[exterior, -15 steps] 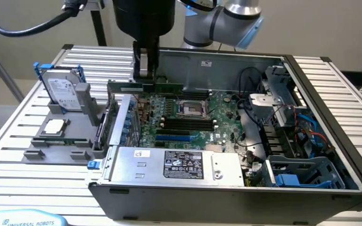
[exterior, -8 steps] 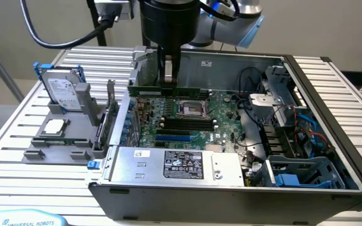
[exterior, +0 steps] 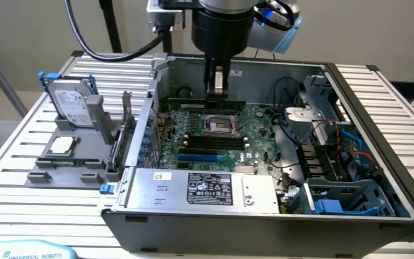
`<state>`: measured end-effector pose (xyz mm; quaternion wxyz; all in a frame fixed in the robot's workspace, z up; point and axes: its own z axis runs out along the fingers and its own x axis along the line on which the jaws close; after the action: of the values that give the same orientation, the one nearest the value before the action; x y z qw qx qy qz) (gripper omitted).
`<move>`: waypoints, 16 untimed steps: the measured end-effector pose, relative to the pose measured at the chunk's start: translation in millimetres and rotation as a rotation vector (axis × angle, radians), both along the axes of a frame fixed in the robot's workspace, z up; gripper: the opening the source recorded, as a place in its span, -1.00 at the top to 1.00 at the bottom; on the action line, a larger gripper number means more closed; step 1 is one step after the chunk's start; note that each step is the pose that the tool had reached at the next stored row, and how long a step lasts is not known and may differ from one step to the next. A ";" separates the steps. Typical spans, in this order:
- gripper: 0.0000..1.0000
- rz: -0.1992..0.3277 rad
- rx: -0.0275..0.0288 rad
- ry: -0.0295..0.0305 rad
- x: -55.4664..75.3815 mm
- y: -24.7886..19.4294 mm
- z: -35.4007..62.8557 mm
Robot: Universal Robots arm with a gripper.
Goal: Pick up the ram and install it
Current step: 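Pick up the ram and move it above insertion slot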
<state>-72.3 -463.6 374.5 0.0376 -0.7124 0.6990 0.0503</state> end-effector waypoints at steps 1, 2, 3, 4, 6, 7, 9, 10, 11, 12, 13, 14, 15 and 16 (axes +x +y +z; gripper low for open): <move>0.73 0.000 0.0000 0.0000 2.5 3.8 -1.8; 0.73 0.000 0.0000 0.0000 4.3 8.0 -3.5; 0.73 0.000 0.0001 -0.0001 5.7 12.4 -5.0; 0.73 0.000 0.0001 -0.0001 7.0 16.8 -6.6; 0.73 0.000 0.0000 0.0000 8.6 26.2 -9.9; 0.73 0.000 0.0000 -0.0001 9.0 30.6 -11.7; 0.73 0.000 0.0001 -0.0001 9.2 37.9 -15.4; 0.73 0.000 0.0000 0.0000 9.2 41.0 -17.2; 0.73 0.000 0.0001 -0.0001 9.3 43.9 -19.0; 0.73 -0.001 0.0001 -0.0001 9.2 46.6 -20.8; 0.73 -0.002 0.0002 0.0000 9.3 48.7 -22.6; 0.73 -0.004 0.0001 0.0000 9.3 50.1 -24.4; 0.73 -0.007 0.0000 0.0000 9.4 51.0 -26.2; 0.73 -0.013 0.0002 -0.0001 9.6 51.5 -28.1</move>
<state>-62.7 -412.1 346.4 0.0380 -0.7079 0.7035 0.0501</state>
